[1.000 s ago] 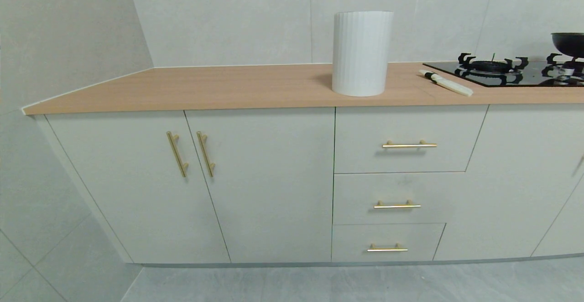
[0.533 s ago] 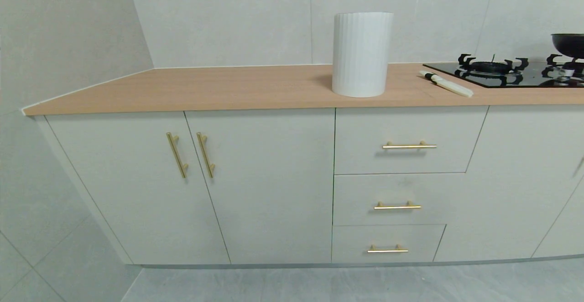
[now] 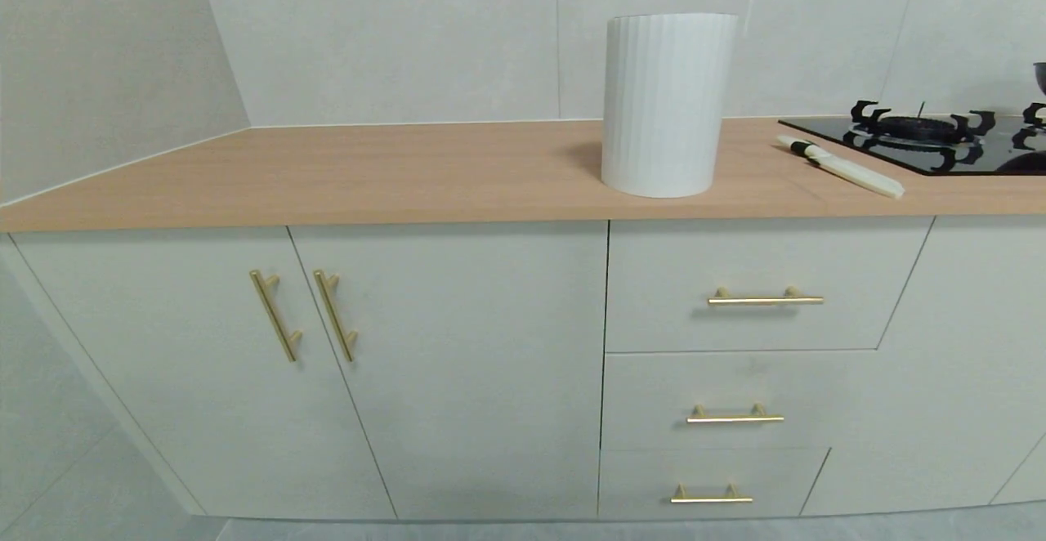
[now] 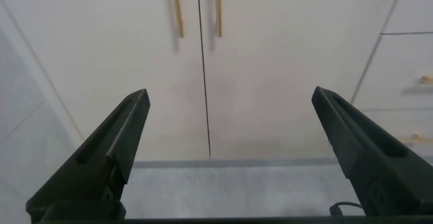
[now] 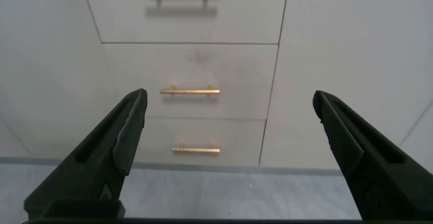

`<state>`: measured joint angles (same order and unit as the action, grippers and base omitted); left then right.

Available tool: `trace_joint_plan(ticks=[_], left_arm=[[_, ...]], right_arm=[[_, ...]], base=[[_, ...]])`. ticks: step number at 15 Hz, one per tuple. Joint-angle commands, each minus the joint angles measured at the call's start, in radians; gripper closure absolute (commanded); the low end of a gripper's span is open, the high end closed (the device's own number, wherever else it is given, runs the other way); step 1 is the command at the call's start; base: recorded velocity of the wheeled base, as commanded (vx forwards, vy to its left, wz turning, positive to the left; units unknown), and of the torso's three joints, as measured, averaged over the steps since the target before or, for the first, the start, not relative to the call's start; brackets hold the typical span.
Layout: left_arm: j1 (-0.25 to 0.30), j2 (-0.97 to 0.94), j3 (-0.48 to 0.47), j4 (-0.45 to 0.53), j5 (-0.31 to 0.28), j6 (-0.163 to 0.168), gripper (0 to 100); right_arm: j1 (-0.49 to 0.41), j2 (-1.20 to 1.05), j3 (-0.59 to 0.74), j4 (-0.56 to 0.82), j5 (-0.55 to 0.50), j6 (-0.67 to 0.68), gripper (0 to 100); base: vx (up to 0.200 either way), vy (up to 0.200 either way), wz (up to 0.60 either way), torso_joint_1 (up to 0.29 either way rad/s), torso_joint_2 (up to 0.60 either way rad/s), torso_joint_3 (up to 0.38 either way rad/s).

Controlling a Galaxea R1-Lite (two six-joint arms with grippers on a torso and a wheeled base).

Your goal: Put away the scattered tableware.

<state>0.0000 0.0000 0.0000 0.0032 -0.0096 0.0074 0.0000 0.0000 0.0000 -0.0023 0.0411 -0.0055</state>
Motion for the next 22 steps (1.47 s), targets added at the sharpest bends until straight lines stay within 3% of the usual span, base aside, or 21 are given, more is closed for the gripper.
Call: trace_joint_plan(ticks=[1, 8, 20, 22], left_arm=[[0.000, 0.000, 0.000, 0.000, -0.001, 0.000, 0], [0.000, 0.000, 0.000, 0.000, -0.001, 0.000, 0], [0.000, 0.000, 0.000, 0.000, 0.000, -0.001, 0], [0.000, 0.000, 0.000, 0.000, 0.000, -0.001, 0]], right_arm=[[0.000, 0.002, 0.000, -0.001, 0.000, -0.001, 0], [0.000, 0.002, 0.000, -0.001, 0.000, 0.001, 0], [0.000, 0.000, 0.000, -0.001, 0.000, 0.002, 0], [0.000, 0.000, 0.000, -0.001, 0.000, 0.001, 0]], base=[[0.200, 0.000, 0.00, 0.002, 0.01, 0.012], [0.200, 0.000, 0.00, 0.002, 0.01, 0.005], [0.000, 0.000, 0.00, 0.000, 0.00, 0.000], [0.000, -0.200, 0.00, 0.000, 0.00, 0.002]])
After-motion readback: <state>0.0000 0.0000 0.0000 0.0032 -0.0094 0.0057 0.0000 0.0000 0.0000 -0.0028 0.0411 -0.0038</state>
